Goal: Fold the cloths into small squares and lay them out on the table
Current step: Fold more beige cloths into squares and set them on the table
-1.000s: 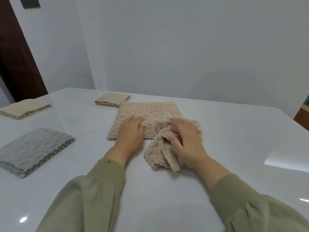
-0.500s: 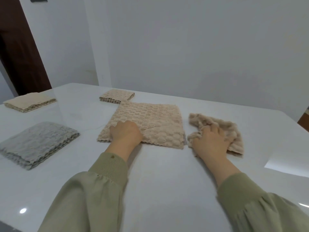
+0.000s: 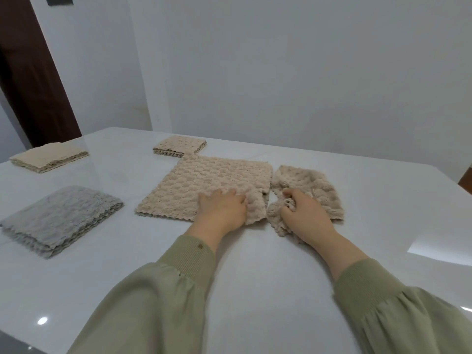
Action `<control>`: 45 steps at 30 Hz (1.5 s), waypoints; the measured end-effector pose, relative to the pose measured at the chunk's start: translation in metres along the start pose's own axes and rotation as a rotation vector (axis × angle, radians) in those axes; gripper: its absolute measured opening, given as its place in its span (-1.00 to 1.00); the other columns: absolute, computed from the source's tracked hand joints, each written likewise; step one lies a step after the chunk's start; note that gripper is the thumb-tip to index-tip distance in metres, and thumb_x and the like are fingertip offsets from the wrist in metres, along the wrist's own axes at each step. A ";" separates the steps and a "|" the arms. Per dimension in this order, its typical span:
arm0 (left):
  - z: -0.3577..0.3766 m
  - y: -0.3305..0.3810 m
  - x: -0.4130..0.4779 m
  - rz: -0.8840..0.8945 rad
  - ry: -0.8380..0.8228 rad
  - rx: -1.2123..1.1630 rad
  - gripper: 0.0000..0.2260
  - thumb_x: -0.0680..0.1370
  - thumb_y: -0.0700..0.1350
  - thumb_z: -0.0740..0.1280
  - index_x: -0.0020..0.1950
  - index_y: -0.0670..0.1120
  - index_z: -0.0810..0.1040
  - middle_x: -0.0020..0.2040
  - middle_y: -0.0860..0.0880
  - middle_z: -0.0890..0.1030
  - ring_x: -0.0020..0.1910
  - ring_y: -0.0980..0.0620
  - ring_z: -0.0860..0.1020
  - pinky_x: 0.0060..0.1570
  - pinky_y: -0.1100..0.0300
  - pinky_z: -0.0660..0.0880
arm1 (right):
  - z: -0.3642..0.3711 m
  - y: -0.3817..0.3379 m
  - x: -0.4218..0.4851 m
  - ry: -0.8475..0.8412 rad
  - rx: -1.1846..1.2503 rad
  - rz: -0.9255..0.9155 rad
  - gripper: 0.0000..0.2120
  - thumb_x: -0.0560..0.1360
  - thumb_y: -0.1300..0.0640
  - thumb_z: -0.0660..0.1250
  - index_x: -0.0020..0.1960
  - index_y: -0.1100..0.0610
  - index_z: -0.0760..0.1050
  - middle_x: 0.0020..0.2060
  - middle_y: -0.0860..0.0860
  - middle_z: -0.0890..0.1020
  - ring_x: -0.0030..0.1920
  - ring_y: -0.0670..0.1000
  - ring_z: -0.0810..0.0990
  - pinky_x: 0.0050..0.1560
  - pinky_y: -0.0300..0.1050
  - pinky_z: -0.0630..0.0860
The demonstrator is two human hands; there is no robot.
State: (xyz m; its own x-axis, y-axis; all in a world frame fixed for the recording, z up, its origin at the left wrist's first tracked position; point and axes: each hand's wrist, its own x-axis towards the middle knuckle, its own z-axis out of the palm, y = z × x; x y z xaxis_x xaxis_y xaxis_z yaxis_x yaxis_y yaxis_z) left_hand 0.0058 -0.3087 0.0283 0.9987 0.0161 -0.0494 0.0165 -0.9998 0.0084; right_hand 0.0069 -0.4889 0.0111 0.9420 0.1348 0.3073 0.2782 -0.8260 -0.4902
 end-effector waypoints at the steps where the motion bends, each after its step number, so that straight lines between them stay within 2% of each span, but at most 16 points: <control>1: -0.004 0.003 -0.002 -0.069 0.041 0.045 -0.63 0.62 0.02 -0.03 0.28 0.03 0.48 0.30 -0.05 0.49 0.37 -0.15 0.33 0.39 -0.32 0.00 | 0.000 -0.001 -0.001 0.024 0.023 0.002 -0.59 0.52 0.01 0.17 0.34 0.08 0.39 0.23 0.02 0.54 0.20 0.05 0.49 0.12 -0.10 0.40; 3: -0.008 0.012 -0.007 -0.165 0.145 0.062 -0.58 0.64 0.06 -0.05 0.10 -0.05 0.58 0.17 -0.06 0.58 0.35 -0.14 0.35 0.39 -0.31 -0.01 | -0.001 -0.003 -0.004 0.098 0.143 -0.013 -0.59 0.53 -0.07 0.10 0.29 0.08 0.42 0.25 0.01 0.51 0.25 0.02 0.44 0.17 -0.11 0.36; 5: -0.003 0.022 -0.009 -0.153 0.245 -0.031 -0.50 0.64 0.10 -0.09 0.15 -0.11 0.57 0.29 -0.07 0.51 0.44 -0.12 0.24 0.42 -0.27 -0.04 | -0.003 -0.005 -0.004 0.262 0.255 -0.059 -0.57 0.51 -0.06 0.03 0.26 0.10 0.44 0.37 0.02 0.39 0.40 0.01 0.28 0.36 -0.14 0.17; 8: 0.006 0.040 -0.008 0.072 0.422 -0.225 -0.56 0.65 0.06 -0.05 0.18 -0.08 0.57 0.31 -0.05 0.50 0.39 -0.08 0.29 0.39 -0.11 0.14 | -0.009 0.006 0.000 0.427 0.167 0.021 -0.63 0.54 0.06 0.06 0.25 0.15 0.46 0.42 0.09 0.33 0.41 0.06 0.22 0.40 -0.10 0.10; 10: 0.009 0.055 -0.013 0.222 0.448 -0.394 -0.63 0.64 0.04 0.00 0.05 -0.06 0.56 0.10 -0.04 0.61 0.16 -0.06 0.45 0.18 0.01 0.35 | -0.010 0.019 0.005 0.310 -0.034 0.181 -0.65 0.54 0.08 0.12 0.27 0.15 0.43 0.39 0.11 0.36 0.38 0.11 0.27 0.39 0.04 0.16; 14: 0.019 0.059 -0.014 0.407 0.355 -0.332 -0.75 0.60 0.03 0.13 -0.20 -0.05 0.44 -0.16 -0.05 0.55 -0.04 -0.06 0.43 -0.12 0.08 0.30 | -0.007 0.028 0.003 0.033 -0.125 0.242 -0.69 0.53 0.03 0.11 0.17 0.13 0.45 0.20 0.09 0.52 0.23 0.13 0.42 0.23 0.08 0.33; 18: 0.014 0.046 -0.018 0.441 0.276 -0.417 -0.61 0.60 0.10 0.15 -0.37 -0.05 0.36 -0.29 -0.03 0.49 -0.18 -0.02 0.41 -0.20 0.08 0.33 | -0.014 0.030 -0.009 0.030 0.064 0.137 -0.74 0.50 0.14 0.16 0.13 0.14 0.51 0.07 0.07 0.58 0.09 0.08 0.50 0.10 -0.06 0.43; 21: 0.007 0.043 -0.027 0.361 0.251 -0.594 -0.51 0.62 0.11 0.11 -0.30 -0.19 0.55 -0.28 -0.06 0.61 -0.27 -0.06 0.55 -0.17 0.06 0.48 | -0.029 0.030 -0.022 0.027 0.162 0.126 -0.76 0.49 0.23 0.21 0.05 0.08 0.61 -0.03 -0.02 0.64 0.00 0.01 0.56 0.03 -0.17 0.44; 26: 0.008 0.041 -0.032 0.330 0.305 -0.869 -0.57 0.63 0.00 0.13 -0.33 -0.16 0.56 -0.42 -0.07 0.58 -0.39 -0.07 0.56 -0.25 0.17 0.51 | -0.040 0.032 -0.030 0.251 0.409 0.208 -0.78 0.45 0.24 0.19 -0.23 0.10 0.59 -0.32 0.00 0.64 -0.24 0.05 0.57 -0.13 -0.06 0.52; 29: 0.009 0.040 -0.025 0.260 0.549 -0.592 -0.67 0.64 -0.06 0.11 -0.31 -0.04 0.44 -0.35 0.07 0.48 -0.26 0.01 0.44 -0.27 0.31 0.30 | -0.037 0.041 -0.022 0.312 0.094 0.280 -0.71 0.50 0.00 0.19 0.08 0.11 0.56 0.02 0.05 0.62 0.11 0.10 0.50 0.17 0.05 0.40; 31: 0.013 0.039 -0.015 0.205 0.519 -0.501 -0.72 0.64 0.00 0.08 -0.01 -0.04 0.56 -0.06 0.08 0.59 0.04 0.00 0.45 0.04 0.18 0.35 | -0.034 0.044 -0.015 0.115 -0.117 0.361 -0.50 0.46 -0.21 0.14 0.21 0.09 0.49 0.18 0.06 0.55 0.25 0.13 0.41 0.31 0.14 0.25; 34: 0.021 0.041 -0.005 0.175 0.266 -0.300 -0.58 0.62 0.15 0.02 0.25 -0.03 0.52 0.31 0.00 0.49 0.33 -0.05 0.33 0.36 -0.02 0.24 | -0.025 0.043 -0.009 -0.093 -0.214 0.337 -0.52 0.43 -0.30 0.17 0.07 0.06 0.52 0.05 -0.02 0.56 0.17 0.09 0.44 0.31 0.20 0.17; 36: 0.023 0.044 -0.001 0.251 0.222 -0.266 -0.62 0.60 0.15 0.10 0.17 -0.04 0.56 0.28 0.00 0.49 0.34 -0.06 0.32 0.35 -0.01 0.24 | -0.025 0.038 -0.008 -0.110 -0.051 0.249 -0.68 0.42 -0.18 0.30 -0.13 0.09 0.51 -0.16 -0.03 0.57 -0.04 0.09 0.50 0.14 0.08 0.34; 39: 0.015 0.051 -0.010 0.320 0.216 -0.546 -0.81 0.54 -0.05 0.27 -0.27 -0.02 0.40 -0.15 0.05 0.46 0.01 -0.01 0.44 -0.05 0.15 0.37 | -0.027 0.030 -0.012 -0.107 0.227 0.175 -0.86 0.40 0.11 0.38 -0.13 0.17 0.51 -0.27 0.02 0.57 -0.21 0.05 0.50 -0.21 -0.14 0.41; 42: 0.002 0.052 -0.022 0.197 0.158 -1.046 -0.83 0.49 -0.23 0.29 -0.27 -0.03 0.44 -0.30 0.05 0.49 -0.34 0.10 0.46 -0.36 0.26 0.36 | -0.028 0.024 -0.015 -0.004 0.335 0.113 -0.88 0.42 0.26 0.33 -0.09 0.08 0.46 -0.19 -0.06 0.57 -0.16 -0.05 0.50 -0.26 -0.33 0.35; 45: -0.007 0.041 -0.027 0.093 0.182 -1.390 -0.87 0.49 -0.27 0.30 -0.22 -0.09 0.47 -0.34 0.00 0.48 -0.49 0.13 0.40 -0.50 0.30 0.34 | -0.029 0.018 -0.017 0.110 0.332 0.020 -0.78 0.44 0.33 0.25 -0.05 0.03 0.44 -0.19 -0.12 0.57 -0.17 -0.09 0.50 -0.24 -0.30 0.38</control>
State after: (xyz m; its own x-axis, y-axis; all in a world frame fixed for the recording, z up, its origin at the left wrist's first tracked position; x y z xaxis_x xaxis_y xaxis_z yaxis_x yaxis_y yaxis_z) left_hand -0.0206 -0.3503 0.0369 0.9892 0.0590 0.1338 -0.1219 -0.1730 0.9774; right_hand -0.0095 -0.5220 0.0211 0.9270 0.0463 0.3722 0.3231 -0.6024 -0.7299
